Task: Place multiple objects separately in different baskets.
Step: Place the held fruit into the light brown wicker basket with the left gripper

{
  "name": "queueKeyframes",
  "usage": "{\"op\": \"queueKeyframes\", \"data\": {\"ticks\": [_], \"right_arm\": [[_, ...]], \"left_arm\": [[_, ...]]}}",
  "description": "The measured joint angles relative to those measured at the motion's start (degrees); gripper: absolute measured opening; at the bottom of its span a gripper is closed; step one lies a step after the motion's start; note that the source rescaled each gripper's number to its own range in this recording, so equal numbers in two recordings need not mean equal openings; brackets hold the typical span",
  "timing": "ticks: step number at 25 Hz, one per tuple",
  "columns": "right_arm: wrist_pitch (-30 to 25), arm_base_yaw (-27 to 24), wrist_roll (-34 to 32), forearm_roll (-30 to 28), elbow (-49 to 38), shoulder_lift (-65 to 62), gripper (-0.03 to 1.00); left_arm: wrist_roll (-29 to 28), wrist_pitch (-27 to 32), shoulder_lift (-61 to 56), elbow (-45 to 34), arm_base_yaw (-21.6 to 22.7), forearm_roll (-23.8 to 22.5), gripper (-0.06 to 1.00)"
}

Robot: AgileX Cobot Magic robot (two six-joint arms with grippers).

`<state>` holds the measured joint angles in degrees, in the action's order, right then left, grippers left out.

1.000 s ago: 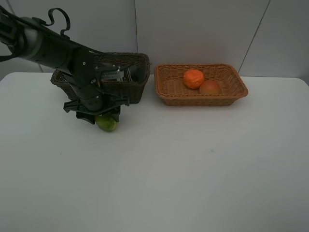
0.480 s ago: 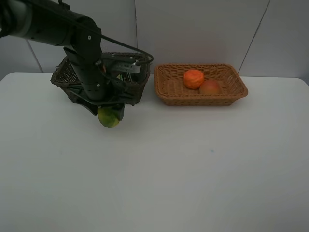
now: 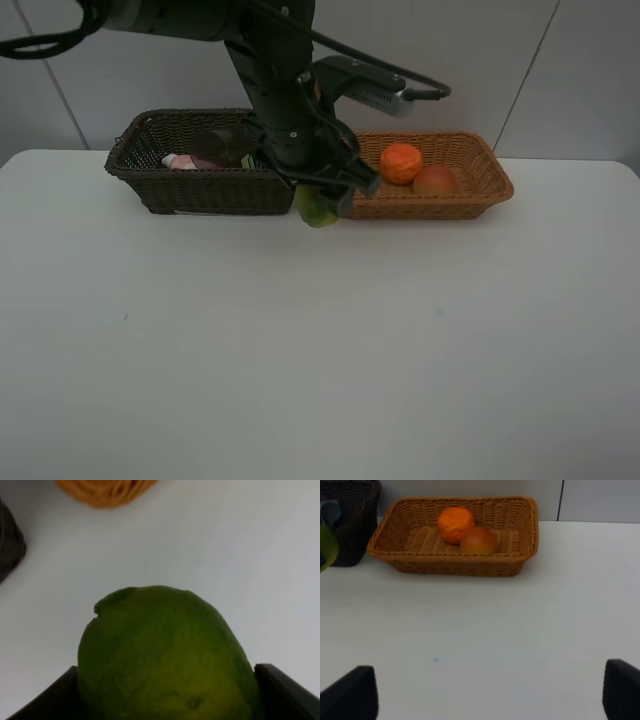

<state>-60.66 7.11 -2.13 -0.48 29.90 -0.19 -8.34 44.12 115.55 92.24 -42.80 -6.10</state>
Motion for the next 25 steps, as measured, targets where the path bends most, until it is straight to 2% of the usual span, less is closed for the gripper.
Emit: {"op": "queueKeyframes", "data": {"ticks": [5, 10, 12, 19, 25], "right_arm": [[0.0, 0.0, 0.0, 0.0, 0.0, 0.0, 0.97], [0.0, 0.0, 0.0, 0.0, 0.0, 0.0, 0.97], [0.0, 0.0, 0.0, 0.0, 0.0, 0.0, 0.97], [0.0, 0.0, 0.0, 0.0, 0.0, 0.0, 0.97], [0.0, 0.0, 0.0, 0.0, 0.0, 0.0, 0.97]], "left_arm": [[0.0, 0.1, 8.7, 14.1, -0.1, -1.3, 0.8], [-1.0, -2.2, 16.7, 25.9, -0.1, -7.5, 0.8], [-1.1, -4.3, 18.7, 27.3, -0.1, -8.8, 0.8], [-1.2, -12.9, 24.3, 27.5, -0.1, -9.0, 0.8], [-1.2, -14.2, 26.3, 27.5, 0.0, -8.9, 0.8]]}}
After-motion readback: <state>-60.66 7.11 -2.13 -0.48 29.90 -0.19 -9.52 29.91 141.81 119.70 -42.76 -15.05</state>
